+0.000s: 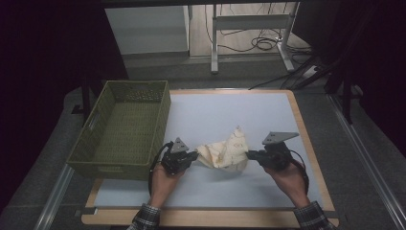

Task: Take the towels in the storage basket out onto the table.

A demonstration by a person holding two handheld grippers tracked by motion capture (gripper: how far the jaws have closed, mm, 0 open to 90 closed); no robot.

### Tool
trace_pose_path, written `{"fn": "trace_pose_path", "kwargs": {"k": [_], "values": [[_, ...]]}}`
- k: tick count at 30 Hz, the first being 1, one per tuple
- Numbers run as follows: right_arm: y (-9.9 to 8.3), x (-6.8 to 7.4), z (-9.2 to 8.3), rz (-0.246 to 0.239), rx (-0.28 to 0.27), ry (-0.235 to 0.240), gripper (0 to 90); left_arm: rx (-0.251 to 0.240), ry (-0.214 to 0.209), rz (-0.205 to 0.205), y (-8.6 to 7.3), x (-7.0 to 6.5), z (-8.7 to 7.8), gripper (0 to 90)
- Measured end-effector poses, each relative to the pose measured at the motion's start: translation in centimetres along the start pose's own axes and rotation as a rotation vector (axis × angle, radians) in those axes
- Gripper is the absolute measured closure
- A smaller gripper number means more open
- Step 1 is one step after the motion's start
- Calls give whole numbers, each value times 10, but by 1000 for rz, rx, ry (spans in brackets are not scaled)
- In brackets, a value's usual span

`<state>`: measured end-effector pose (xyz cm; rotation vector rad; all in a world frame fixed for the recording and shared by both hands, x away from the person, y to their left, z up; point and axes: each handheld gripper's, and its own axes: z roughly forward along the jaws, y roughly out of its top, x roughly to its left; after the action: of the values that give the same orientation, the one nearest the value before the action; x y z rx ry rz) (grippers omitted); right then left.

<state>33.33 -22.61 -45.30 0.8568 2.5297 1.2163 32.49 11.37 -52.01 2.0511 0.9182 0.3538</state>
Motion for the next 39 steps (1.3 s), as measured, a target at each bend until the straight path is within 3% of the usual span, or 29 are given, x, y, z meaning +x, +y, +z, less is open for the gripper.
{"fn": "trace_pose_path", "kwargs": {"k": [5,10,11,17,19,23,27,31,32,35,39], "values": [[-23,-2,-19,36,6,-12,885,28,-41,-8,-2,-6,-12,848],[-46,0,-25,66,33,-5,885,36,-71,-8,-2,-9,-20,816],[-59,1,-25,79,52,3,885,33,-75,-11,-2,-9,-22,761],[-74,4,-34,92,70,-7,824,-14,-54,-32,0,-7,-29,600],[-68,1,-45,97,47,-29,797,-22,-55,-43,1,-5,-29,582],[-56,-7,-43,104,37,-39,780,-7,-61,-34,4,-4,-18,569],[-37,-18,-23,95,31,-43,748,8,-60,-21,9,-3,-8,578],[-24,-25,-11,84,21,-59,744,2,-61,-7,22,1,-3,599],[-13,-31,-3,79,16,-76,740,-4,-71,-7,30,3,2,607],[2,-42,9,92,3,-95,736,24,-77,9,42,5,14,626],[15,-59,34,100,35,-103,713,53,-104,10,52,6,30,625]]}}
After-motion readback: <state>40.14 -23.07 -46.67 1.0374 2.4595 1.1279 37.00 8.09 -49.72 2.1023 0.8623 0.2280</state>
